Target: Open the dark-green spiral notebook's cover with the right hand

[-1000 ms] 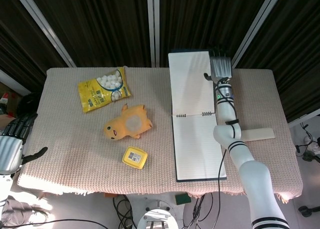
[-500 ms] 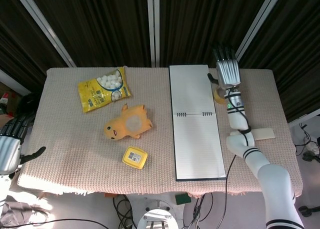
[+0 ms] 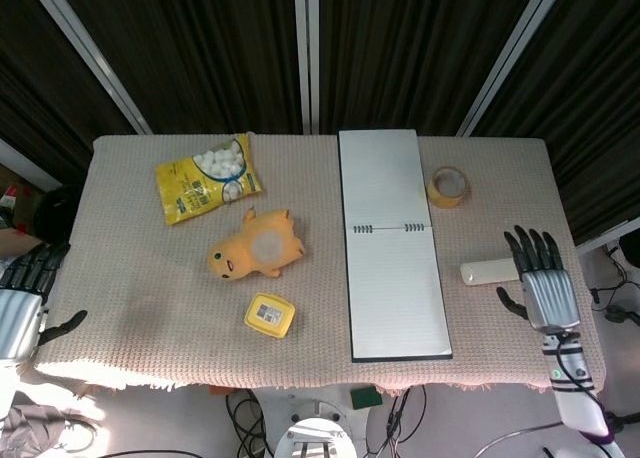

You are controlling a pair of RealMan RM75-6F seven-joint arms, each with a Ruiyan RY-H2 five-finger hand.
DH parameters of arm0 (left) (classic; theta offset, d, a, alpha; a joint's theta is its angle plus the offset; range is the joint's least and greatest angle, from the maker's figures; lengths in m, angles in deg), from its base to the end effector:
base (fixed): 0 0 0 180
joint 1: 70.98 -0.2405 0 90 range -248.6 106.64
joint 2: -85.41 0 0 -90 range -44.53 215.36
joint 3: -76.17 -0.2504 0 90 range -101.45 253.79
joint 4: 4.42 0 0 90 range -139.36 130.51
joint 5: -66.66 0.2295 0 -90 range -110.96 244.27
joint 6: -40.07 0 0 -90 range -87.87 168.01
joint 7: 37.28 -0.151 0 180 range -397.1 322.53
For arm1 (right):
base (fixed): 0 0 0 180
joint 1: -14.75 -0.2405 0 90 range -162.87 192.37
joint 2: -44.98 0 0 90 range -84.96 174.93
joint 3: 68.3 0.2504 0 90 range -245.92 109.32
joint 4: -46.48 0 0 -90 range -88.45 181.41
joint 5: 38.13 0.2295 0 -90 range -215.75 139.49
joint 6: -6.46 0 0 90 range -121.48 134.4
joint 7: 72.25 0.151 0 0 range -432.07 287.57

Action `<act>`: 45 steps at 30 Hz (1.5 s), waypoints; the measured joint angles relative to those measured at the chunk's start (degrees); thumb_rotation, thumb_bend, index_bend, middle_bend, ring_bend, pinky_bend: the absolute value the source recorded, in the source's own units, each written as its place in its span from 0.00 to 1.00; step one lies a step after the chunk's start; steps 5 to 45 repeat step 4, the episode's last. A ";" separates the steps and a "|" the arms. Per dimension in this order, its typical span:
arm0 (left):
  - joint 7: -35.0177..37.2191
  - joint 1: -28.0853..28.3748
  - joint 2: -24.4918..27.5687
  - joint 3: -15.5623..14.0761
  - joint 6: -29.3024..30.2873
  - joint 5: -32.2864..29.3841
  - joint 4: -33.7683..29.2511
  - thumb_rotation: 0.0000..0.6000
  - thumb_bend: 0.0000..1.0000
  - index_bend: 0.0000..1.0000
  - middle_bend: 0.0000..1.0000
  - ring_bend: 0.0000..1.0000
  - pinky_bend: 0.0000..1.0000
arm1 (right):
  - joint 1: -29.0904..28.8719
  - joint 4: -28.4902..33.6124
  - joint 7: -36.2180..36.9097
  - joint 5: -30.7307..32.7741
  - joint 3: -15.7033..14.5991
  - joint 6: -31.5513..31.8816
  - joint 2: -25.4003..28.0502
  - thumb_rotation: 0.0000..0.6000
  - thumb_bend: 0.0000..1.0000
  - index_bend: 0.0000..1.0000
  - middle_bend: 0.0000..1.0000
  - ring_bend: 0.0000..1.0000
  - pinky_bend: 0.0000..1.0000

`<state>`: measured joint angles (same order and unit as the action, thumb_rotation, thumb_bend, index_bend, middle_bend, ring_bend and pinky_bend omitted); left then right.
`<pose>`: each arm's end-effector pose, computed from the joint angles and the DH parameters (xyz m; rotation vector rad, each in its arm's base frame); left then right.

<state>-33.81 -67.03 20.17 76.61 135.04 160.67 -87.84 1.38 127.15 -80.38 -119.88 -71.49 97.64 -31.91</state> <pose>-0.3192 0.1741 0.1561 -1.4498 -0.7072 -0.9949 -0.3109 -0.2147 0.0886 1.4456 -0.7322 0.8845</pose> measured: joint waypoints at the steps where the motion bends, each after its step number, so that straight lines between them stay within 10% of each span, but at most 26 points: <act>1: -0.60 -0.37 0.26 -0.63 -0.96 -0.49 -0.56 0.80 0.10 0.05 0.05 0.04 0.15 | 1.80 0.59 -0.57 -0.07 -0.90 1.36 1.02 1.00 0.22 0.00 0.00 0.00 0.00; 45: -2.58 -1.14 0.82 -1.87 -3.69 -2.39 -1.88 0.73 0.10 0.05 0.04 0.03 0.14 | 5.10 1.51 -0.89 -0.01 -2.26 3.24 3.10 1.00 0.22 0.00 0.00 0.00 0.00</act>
